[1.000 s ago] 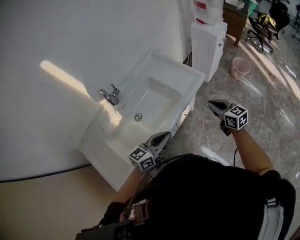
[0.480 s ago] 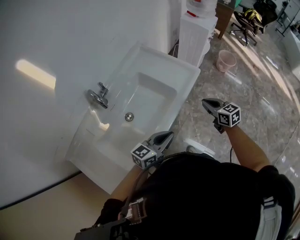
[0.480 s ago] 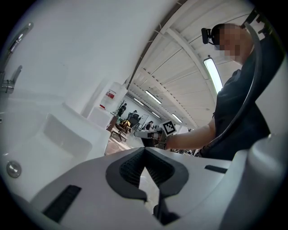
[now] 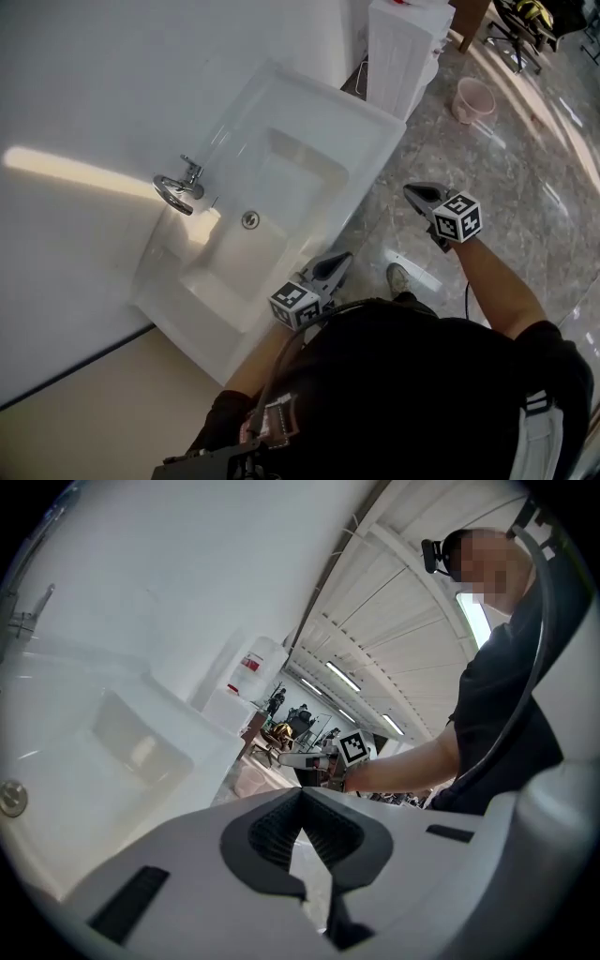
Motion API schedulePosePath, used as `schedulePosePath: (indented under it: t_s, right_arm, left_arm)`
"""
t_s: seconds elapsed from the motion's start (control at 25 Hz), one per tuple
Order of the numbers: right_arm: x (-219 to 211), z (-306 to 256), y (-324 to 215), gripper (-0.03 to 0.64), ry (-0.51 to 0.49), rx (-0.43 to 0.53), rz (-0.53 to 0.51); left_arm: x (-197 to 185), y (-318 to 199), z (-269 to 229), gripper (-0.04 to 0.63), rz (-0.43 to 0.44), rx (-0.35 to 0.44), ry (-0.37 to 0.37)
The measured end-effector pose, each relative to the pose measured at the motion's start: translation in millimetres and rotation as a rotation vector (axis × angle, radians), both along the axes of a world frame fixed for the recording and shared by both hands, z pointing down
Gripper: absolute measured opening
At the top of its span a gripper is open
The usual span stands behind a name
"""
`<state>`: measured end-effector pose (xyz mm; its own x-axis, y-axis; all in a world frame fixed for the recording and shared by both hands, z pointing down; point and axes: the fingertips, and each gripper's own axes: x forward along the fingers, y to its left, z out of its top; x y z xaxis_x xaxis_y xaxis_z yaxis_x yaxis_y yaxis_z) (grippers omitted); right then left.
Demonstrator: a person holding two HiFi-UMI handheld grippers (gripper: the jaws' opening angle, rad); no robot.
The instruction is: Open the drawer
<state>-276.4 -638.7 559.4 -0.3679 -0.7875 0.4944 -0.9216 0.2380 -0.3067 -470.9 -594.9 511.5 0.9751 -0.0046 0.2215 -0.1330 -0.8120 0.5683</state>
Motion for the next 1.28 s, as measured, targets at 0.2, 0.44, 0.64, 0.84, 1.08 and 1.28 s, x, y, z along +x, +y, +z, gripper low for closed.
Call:
schedulePosePath:
  t_s: [0.2, 0.44, 0.64, 0.84, 1.08, 1.28]
  right_arm:
    - [22.3, 25.8, -5.2, 0.002, 0.025, 0.000, -0.057]
    - [21.9, 75.2, -3.6, 0.002, 0.003, -0.028, -0.085]
    - [11.1, 126.3, 0.5, 0.003, -0.014, -0.052, -0.110]
    - [2.5, 190.6, -7.4, 0.003, -0.027, -0.078, -0.097]
    - [-11.6, 268.9, -23.7, 0.005, -0.008, -0.106, -0.135]
    - [-23.7, 334.0, -25.7, 0.008, 0.002, -0.154, -0.160]
  left_arm:
    - [42.7, 5.7, 29.6, 0.000, 0.009, -0.026, -0.052]
    - [71.4, 10.3, 80.8, 0.000, 0.022, -0.082, -0.104]
    - [78.0, 10.9, 128.9, 0.000, -0.005, -0.118, -0.165]
    - [75.8, 6.9, 187.5, 0.000, -0.034, -0.151, -0.222]
    - [83.2, 10.5, 258.7, 0.000, -0.005, -0.128, -0.281]
    - [83.6, 10.8, 303.2, 0.000, -0.005, -0.129, -0.313]
